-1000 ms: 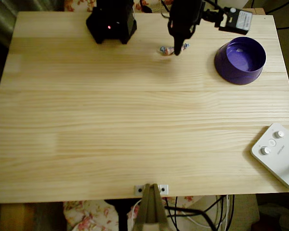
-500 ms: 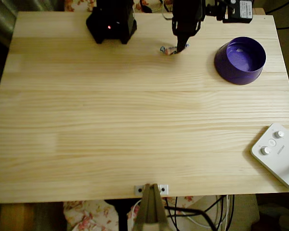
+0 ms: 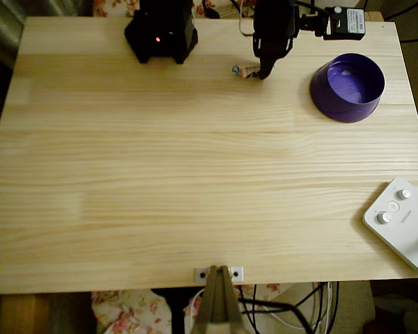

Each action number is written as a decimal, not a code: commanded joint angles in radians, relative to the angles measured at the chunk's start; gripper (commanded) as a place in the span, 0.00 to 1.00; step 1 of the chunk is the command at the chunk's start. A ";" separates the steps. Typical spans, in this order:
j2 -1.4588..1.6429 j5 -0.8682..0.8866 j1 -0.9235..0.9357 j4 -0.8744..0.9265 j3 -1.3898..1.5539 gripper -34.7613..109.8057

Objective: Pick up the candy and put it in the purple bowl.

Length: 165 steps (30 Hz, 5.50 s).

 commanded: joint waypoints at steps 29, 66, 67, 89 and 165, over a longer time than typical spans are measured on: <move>-0.040 0.057 0.048 -0.023 0.058 0.34; -0.104 0.258 0.048 -0.084 -0.643 0.24; -0.118 0.261 0.048 -0.089 -0.658 0.24; -0.268 0.337 0.009 -0.048 -0.842 0.26; 0.632 0.302 1.112 -0.110 0.423 0.24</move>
